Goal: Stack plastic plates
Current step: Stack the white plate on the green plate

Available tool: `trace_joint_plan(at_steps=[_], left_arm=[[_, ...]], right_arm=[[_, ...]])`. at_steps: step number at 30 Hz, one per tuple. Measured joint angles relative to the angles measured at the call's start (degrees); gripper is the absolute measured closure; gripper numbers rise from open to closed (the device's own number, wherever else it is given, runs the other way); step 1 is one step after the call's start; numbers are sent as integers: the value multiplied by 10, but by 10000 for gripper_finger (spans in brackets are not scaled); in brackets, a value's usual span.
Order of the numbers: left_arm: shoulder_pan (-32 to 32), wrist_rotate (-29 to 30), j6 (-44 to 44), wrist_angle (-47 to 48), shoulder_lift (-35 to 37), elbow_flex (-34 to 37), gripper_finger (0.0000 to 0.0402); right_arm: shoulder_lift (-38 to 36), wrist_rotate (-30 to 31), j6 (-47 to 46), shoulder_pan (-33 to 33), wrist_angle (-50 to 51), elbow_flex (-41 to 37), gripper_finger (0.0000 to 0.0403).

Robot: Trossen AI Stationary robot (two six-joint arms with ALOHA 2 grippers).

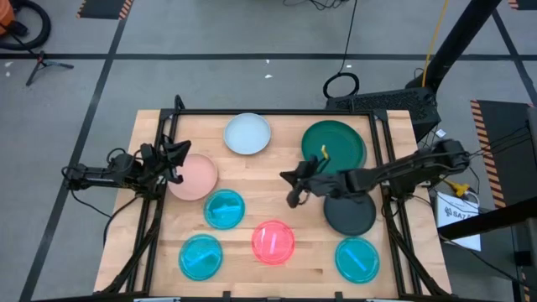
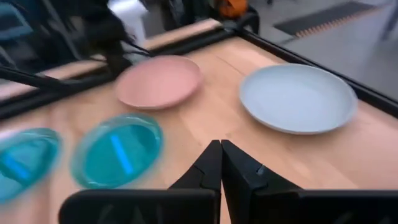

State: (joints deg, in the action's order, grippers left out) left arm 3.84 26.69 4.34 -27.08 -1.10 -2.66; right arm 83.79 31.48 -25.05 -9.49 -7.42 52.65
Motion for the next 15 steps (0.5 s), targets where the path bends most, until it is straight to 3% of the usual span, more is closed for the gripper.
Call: trace_joint_plan(at_steps=[7, 15], left_arm=[[0, 20, 14, 1, 0, 0, 366], [0, 20, 16, 0, 0, 0, 366]], right_arm=[[41, -20, 3, 58, 147, 110, 403], [75, -64, 34, 147, 158, 187, 403]])
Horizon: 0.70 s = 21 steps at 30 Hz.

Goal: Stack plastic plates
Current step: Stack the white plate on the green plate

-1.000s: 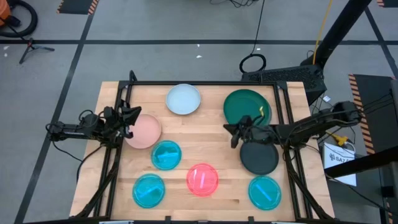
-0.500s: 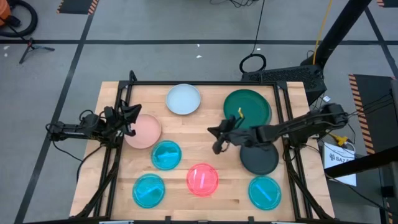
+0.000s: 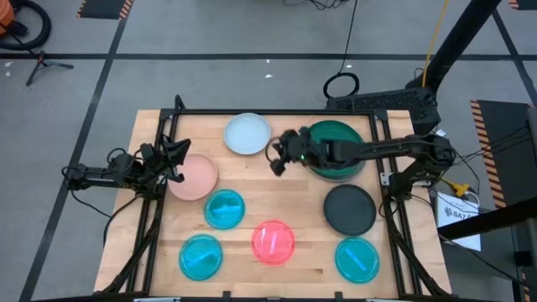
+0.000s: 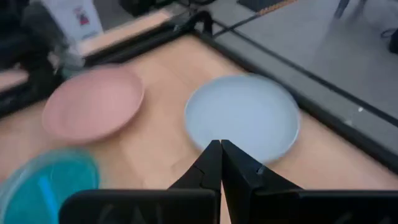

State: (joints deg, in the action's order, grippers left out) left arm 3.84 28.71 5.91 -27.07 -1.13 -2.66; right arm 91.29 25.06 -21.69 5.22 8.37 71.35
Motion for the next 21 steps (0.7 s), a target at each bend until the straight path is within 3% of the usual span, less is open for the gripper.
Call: trace_joint_plan(at_steps=[12, 21], left_arm=[[0, -6, -56, 34, 0, 0, 366], [0, -33, -80, 38, 0, 0, 366]], right_arm=[[142, -118, 46, 108, 5, 193, 403], [239, -117, 44, 140, 70, 319, 403]])
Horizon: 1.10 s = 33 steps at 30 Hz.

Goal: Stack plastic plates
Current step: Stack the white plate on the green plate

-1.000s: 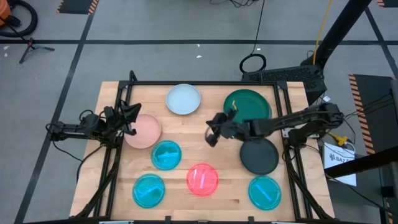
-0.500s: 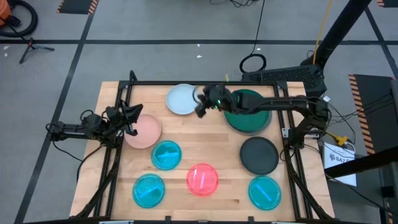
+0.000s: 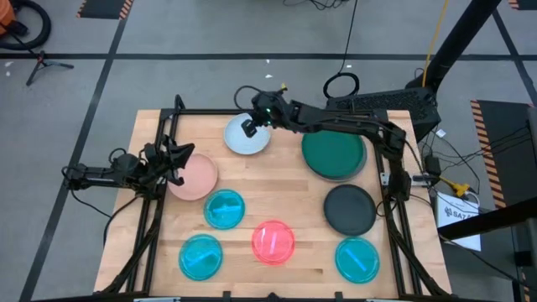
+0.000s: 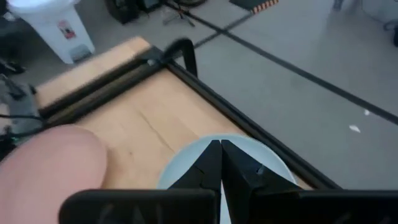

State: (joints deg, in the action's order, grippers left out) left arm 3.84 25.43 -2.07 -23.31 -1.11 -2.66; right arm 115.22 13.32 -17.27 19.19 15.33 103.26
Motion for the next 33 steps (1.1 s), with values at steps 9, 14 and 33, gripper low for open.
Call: trace_joint_plan(at_steps=[9, 14, 33], left_arm=[[0, 0, -2, 0, 0, 0, 366], [0, 0, -2, 0, 0, 0, 366], [0, 0, 3, 6, 0, 0, 366]], right_arm=[[59, 18, -69, 25, 96, 12, 403], [88, 33, -118, 39, 143, 12, 399], [130, 29, -166, 56, 172, 12, 240]])
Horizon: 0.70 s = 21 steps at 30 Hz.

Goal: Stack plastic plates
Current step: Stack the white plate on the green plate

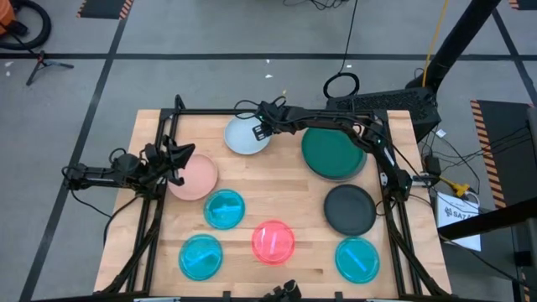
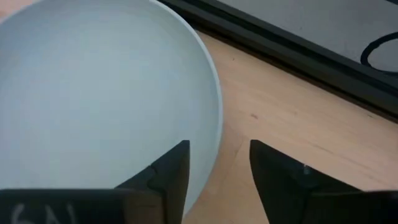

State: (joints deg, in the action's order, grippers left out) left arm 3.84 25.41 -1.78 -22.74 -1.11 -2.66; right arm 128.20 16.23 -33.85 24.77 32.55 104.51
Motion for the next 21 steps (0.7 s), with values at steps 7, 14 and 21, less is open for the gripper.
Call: trace_joint_plan(at_steps=[7, 14, 21], left_arm=[[0, 0, 3, 2, 0, 0, 366], [0, 0, 5, 2, 0, 0, 366], [0, 1, 5, 2, 0, 0, 366]], right_arm=[[9, -7, -11, -1, 0, 0, 239], [21, -17, -10, -1, 10, -1, 239], [21, -15, -1, -1, 12, -1, 240]])
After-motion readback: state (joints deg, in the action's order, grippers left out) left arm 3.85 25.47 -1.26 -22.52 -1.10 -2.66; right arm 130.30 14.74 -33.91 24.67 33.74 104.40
